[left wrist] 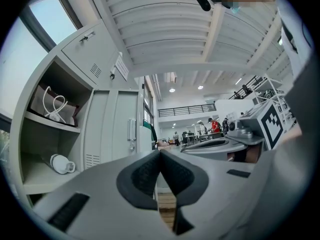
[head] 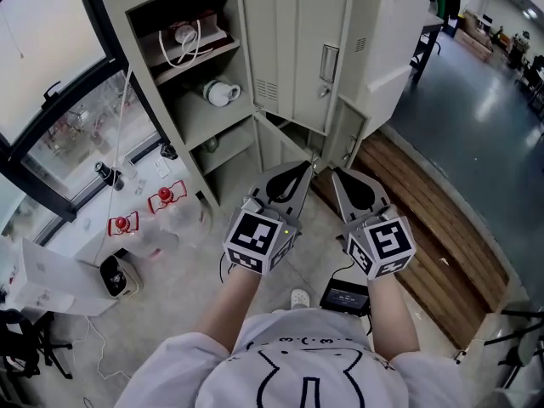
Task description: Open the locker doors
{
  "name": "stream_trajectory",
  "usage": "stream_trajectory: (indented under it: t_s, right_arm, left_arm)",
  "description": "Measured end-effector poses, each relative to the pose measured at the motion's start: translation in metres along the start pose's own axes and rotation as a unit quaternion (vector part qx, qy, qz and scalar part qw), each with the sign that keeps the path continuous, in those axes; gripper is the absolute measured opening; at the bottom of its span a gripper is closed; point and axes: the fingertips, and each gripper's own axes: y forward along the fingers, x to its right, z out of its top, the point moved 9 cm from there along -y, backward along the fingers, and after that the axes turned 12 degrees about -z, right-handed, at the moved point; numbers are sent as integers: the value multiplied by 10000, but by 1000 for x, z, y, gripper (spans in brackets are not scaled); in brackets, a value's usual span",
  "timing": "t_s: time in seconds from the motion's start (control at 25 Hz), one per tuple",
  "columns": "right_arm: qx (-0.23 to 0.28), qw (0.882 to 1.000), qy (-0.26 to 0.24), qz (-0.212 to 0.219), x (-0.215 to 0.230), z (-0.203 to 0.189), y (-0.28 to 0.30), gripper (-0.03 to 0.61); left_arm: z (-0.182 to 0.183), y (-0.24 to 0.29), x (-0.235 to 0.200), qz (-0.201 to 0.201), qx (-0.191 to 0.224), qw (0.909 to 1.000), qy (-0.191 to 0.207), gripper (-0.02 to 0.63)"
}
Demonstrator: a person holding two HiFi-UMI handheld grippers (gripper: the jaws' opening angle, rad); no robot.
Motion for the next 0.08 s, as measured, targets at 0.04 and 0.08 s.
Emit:
stream_trajectory:
  t_s: [0.04,0.08]
  right_arm:
    - [-4,10000,-2,-2,-1,0,0,-9]
    - [-8,10000,-3,-3,-1,0,0,-9]
  left_arm:
    - [0,0,0,1,3,10000,-5,17]
    - [0,-1,0,1,5,10000,-11,17]
